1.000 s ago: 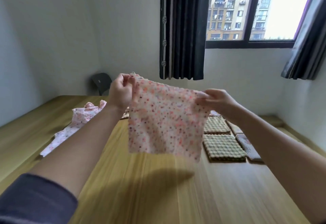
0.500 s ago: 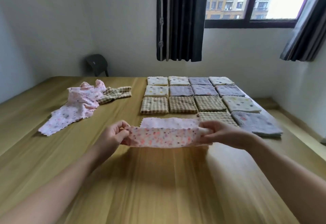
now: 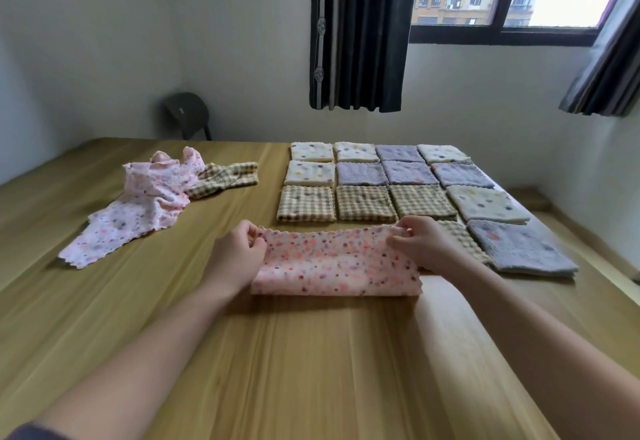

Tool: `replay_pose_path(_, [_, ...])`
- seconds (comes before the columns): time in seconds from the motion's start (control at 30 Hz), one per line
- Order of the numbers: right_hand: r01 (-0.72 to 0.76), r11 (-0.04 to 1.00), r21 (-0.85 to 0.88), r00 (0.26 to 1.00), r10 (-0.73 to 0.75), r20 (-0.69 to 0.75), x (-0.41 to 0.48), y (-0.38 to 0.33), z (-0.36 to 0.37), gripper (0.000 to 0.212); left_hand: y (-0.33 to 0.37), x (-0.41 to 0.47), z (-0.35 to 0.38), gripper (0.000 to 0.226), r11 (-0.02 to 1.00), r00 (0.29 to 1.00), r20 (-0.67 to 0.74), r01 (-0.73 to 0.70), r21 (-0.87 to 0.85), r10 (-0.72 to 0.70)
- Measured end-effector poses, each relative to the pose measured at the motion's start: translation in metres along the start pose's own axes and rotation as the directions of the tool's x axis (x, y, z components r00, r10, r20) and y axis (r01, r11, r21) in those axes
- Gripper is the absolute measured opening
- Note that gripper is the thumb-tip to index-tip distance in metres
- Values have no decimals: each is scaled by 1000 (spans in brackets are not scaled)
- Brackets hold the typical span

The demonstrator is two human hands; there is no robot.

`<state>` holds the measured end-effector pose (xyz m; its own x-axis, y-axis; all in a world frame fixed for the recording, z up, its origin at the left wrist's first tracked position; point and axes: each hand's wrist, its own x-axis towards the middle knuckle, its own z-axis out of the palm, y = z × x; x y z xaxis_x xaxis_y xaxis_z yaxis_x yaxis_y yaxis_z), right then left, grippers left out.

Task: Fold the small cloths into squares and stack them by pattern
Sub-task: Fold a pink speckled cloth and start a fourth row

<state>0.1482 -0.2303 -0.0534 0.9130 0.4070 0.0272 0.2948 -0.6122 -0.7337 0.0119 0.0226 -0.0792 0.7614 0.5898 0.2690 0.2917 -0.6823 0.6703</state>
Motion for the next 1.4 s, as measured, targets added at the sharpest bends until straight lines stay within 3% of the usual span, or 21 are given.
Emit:
replay_pose_path(0.27, [-4, 922, -387, 996, -30, -84, 16, -5, 17, 12, 19, 20, 20, 9, 890, 998, 35, -56, 453, 45])
replay_pose_path(0.53, [-16, 838, -545, 996, -36, -85, 16, -5, 28, 42, 16, 14, 27, 11, 777, 992, 46, -119, 618, 116])
replay_pose_path(0.6, [22, 771, -637, 981, -139, -134, 10, -7, 30, 41, 12, 14, 26, 26, 753, 977, 18, -174, 635, 210])
replay_pose_path(0.67, [170, 754, -634, 922, -349, -167, 2, -10, 36, 36, 8, 13, 30, 33, 756, 930, 2, -300, 582, 368])
replay_pose_path(0.73, [326, 787, -523, 898, -431, -89, -6, -14, 48, 35, 9, 9, 37, 41, 772, 895, 108, -430, 467, 433])
replay_pose_path(0.83, [298, 829, -474, 954, -243, 175, -13, -9, 69, 52, 11, -2, 47, 71, 824, 861, 432, -437, 361, 268])
replay_pose_path(0.93, [281, 759, -587, 948, -126, 291, -9, 2, 76, 59, 4, -4, 51, 81, 802, 846, 509, -412, 432, 161])
replay_pose_path(1.13, [278, 753, -596, 952, -132, 277, -11, 2, 74, 60, 7, -13, 48, 97, 793, 875, 476, -347, 501, 83])
replay_pose_path(1.23, [318, 757, -571, 948, -263, 180, -15, 0, 69, 60, 10, -17, 44, 99, 766, 901, 433, -302, 567, 35])
replay_pose_path(1.33, [397, 761, -513, 893, -449, 25, -18, 2, 70, 54, 14, -16, 31, 90, 725, 969, 201, -240, 646, 142])
replay_pose_path(1.4, [404, 769, -496, 884, -467, -3, -17, 4, 72, 48, 12, -12, 24, 72, 751, 957, 14, -235, 617, 288])
